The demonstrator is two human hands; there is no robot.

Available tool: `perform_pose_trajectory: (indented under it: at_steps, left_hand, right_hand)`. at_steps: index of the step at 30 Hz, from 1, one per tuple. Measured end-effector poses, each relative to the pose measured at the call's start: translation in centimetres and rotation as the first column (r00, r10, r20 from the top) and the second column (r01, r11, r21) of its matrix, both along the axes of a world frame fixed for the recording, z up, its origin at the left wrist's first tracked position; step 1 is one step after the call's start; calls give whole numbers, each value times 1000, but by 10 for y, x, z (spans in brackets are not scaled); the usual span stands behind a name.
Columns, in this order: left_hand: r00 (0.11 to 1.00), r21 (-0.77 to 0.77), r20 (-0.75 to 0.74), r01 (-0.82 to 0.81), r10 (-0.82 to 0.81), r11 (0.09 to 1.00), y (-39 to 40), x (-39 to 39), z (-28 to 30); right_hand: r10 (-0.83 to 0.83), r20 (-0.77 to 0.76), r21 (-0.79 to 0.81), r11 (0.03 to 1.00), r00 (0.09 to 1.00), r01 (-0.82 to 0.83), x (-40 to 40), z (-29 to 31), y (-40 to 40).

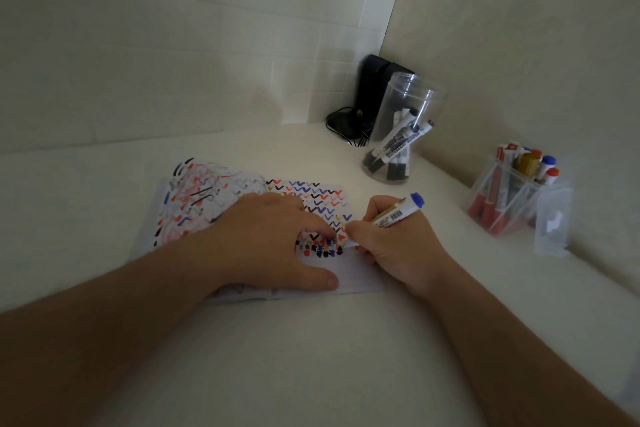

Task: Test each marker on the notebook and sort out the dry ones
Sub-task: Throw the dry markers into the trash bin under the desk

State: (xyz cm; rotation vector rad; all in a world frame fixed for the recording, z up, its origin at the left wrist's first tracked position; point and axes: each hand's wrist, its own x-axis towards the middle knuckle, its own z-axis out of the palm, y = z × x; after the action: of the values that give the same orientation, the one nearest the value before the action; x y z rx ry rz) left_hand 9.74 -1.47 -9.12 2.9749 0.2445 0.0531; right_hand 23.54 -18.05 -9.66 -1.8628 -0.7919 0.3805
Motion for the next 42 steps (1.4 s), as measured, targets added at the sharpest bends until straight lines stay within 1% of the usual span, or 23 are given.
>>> perform_pose_trajectory:
  at_steps: [8, 10, 11, 13, 14, 16, 19, 21, 25, 31, 35, 37, 40, 42]
  left_hand:
    - [1000, 3, 17, 1, -1, 1000, 0, -1, -2]
    - [997, -36, 73, -4, 6, 999, -1, -4, -2]
    - [992, -104, 125, -6, 19, 995, -1, -4, -3]
    - [982, -267, 181, -11, 61, 964, 6, -3, -7]
    - [979, -314, 185, -19, 81, 949, 9, -3, -7]
    - [970, -349, 217, -23, 105, 937, 14, -2, -9]
    - [945, -407, 297, -5, 137, 913, 17, -2, -8]
    - [938, -417, 317, 9, 136, 909, 17, -2, -7]
    - [933, -403, 340, 30, 119, 915, 13, -4, -4]
    - [924, -370, 368, 46, 101, 928, 12, -4, -2]
    - [908, -325, 411, 60, 83, 944, 10, -4, -2]
    - [886, -303, 455, 66, 84, 951, 10, -3, -1]
    - [833, -244, 547, 60, 87, 968, 10, -2, 1]
    - [806, -264, 577, 33, 130, 964, 8, -3, 2]
  right_hand:
    - [20, -4, 4, 1000, 1000, -20, 2, -1, 0]
    - [35, -70, 70, 997, 997, -30, 3, 0, 0]
    - [45, -130, 135, 990, 991, -27, 5, 1, -1]
    - [91, -277, 279, 960, 957, -11, 9, 5, -5]
    - [130, -336, 343, 939, 933, -7, 11, 7, -7]
    - [223, -408, 437, 899, 885, -26, 12, 9, -9]
    - [364, -479, 496, 863, 799, -96, 9, 12, -9]
    - [410, -518, 497, 858, 751, -126, 8, 12, -9]
    - [376, -495, 439, 886, 783, -148, 8, 9, -7]
    - [359, -468, 441, 887, 808, -139, 9, 5, -5]
    - [286, -385, 350, 925, 878, -148, 4, 5, -3]
    - [256, -361, 339, 932, 897, -130, 3, 5, -3]
    - [237, -365, 345, 933, 900, -105, 3, 8, -3]
    - [232, -362, 349, 932, 903, -99, 4, 8, -5]
